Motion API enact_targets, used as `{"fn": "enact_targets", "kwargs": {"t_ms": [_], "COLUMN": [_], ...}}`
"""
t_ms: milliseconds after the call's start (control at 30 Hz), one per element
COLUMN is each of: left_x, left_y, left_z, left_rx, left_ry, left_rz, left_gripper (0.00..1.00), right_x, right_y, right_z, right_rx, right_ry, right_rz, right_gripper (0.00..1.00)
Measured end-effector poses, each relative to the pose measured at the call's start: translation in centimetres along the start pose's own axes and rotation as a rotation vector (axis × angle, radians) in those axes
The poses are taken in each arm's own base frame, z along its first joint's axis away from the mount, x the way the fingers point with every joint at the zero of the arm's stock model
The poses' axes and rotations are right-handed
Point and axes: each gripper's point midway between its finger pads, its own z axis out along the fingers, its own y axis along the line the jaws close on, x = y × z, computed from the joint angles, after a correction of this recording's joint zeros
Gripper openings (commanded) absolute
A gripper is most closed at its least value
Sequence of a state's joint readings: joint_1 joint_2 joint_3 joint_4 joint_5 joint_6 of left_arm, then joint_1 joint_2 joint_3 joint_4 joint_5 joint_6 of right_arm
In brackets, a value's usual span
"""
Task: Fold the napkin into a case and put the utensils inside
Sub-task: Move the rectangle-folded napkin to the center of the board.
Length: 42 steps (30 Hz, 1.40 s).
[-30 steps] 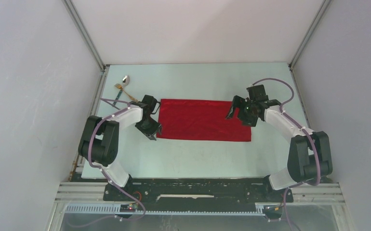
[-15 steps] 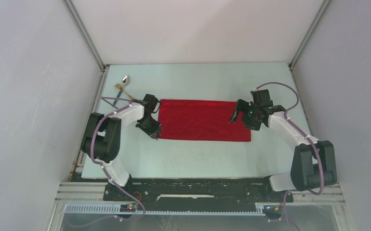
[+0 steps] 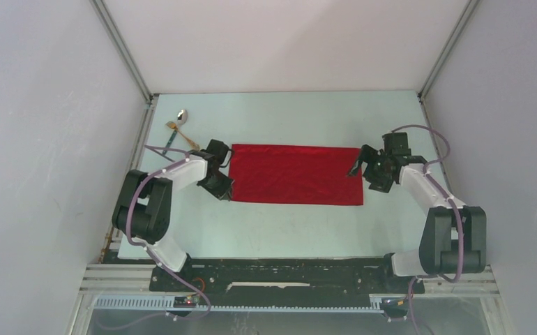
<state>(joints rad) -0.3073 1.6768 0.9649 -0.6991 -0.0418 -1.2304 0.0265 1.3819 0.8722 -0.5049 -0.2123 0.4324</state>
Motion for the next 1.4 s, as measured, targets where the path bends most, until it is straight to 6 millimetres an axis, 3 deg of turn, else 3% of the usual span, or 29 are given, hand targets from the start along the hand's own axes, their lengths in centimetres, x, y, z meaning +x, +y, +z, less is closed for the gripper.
{"fn": "enact_targets", "kwargs": {"t_ms": [233, 533, 867, 1233, 1400], "left_x": [2.3, 3.1, 3.1, 3.9, 4.5], "left_y": [-0.3, 0.0, 3.2, 4.1, 4.8], "left_z": [-0.2, -0.5, -0.8, -1.1, -1.2], "left_rx": [0.070, 0.119, 0.108, 0.154, 0.156], "left_ry": [-0.017, -0.025, -0.072, -0.082, -0.078], "left_rz": [0.037, 0.055, 0.074, 0.095, 0.108], "left_gripper": [0.00, 0.00, 0.00, 0.01, 0.02], "right_x": [-0.2, -1.3, -1.0, -3.3, -3.1], "right_y": [-3.5, -3.4, -2.9, -2.0, -2.3], "right_z": [1.7, 3.6, 4.3, 5.8, 6.6], "right_rx": [0.049, 0.047, 0.090, 0.168, 0.198], "right_ry": [0.065, 0.151, 0.208, 0.266, 0.313], "right_rz": [0.043, -0.037, -0.106, -0.249, -0.287], "right_gripper": [0.95, 0.93, 0.91, 0.82, 0.79]}}
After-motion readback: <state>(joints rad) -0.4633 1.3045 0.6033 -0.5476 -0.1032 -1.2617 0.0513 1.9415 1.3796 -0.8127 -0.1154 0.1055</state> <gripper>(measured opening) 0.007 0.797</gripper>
